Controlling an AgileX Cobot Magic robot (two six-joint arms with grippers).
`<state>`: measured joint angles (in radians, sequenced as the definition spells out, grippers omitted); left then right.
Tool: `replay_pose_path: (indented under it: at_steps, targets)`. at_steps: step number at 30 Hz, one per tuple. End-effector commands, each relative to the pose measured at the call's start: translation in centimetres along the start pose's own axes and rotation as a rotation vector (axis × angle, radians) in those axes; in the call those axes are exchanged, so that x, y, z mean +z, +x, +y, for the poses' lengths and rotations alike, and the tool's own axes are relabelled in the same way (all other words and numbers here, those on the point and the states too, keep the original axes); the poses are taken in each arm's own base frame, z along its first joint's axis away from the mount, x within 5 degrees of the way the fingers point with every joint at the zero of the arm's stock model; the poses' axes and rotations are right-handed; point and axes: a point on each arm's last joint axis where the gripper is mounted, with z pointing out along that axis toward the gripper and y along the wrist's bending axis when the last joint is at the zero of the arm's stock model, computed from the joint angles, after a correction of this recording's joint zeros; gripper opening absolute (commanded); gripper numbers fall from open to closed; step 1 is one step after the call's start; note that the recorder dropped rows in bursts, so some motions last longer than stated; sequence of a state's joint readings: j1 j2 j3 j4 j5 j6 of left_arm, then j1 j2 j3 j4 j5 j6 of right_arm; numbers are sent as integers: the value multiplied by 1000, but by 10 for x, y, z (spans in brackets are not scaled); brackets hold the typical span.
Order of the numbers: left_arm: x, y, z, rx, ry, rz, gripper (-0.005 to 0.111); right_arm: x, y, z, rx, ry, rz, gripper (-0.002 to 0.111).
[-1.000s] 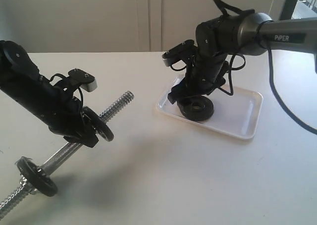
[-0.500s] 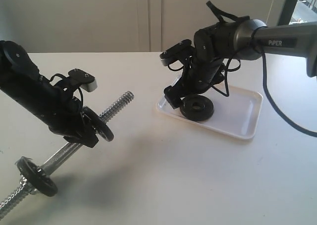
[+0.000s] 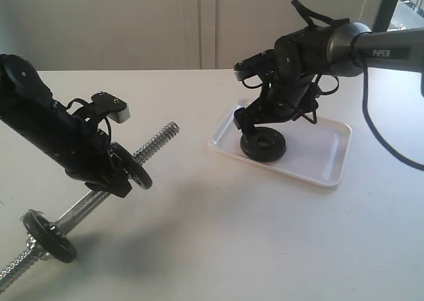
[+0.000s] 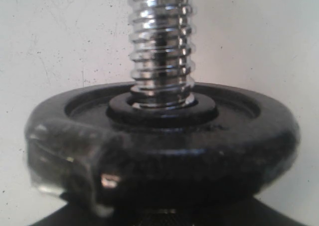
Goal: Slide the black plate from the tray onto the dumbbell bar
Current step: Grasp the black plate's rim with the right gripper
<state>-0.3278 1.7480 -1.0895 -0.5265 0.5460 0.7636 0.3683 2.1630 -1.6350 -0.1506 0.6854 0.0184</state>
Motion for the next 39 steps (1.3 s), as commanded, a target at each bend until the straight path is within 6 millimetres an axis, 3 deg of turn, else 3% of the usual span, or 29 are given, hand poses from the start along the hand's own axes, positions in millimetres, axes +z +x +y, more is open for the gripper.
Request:
replay_pose_path:
  at_steps: [1, 26, 39]
  targets:
    - [-13, -10, -8, -33, 35, -61, 0, -3, 0, -7, 26, 10, 10, 105]
    - [-13, -10, -8, -33, 35, -61, 0, 40, 17, 3, 72, -45, 105, 105]
    - [-13, -10, -8, -34, 37, -61, 0, 40, 23, 7, 112, -83, 170, 102]
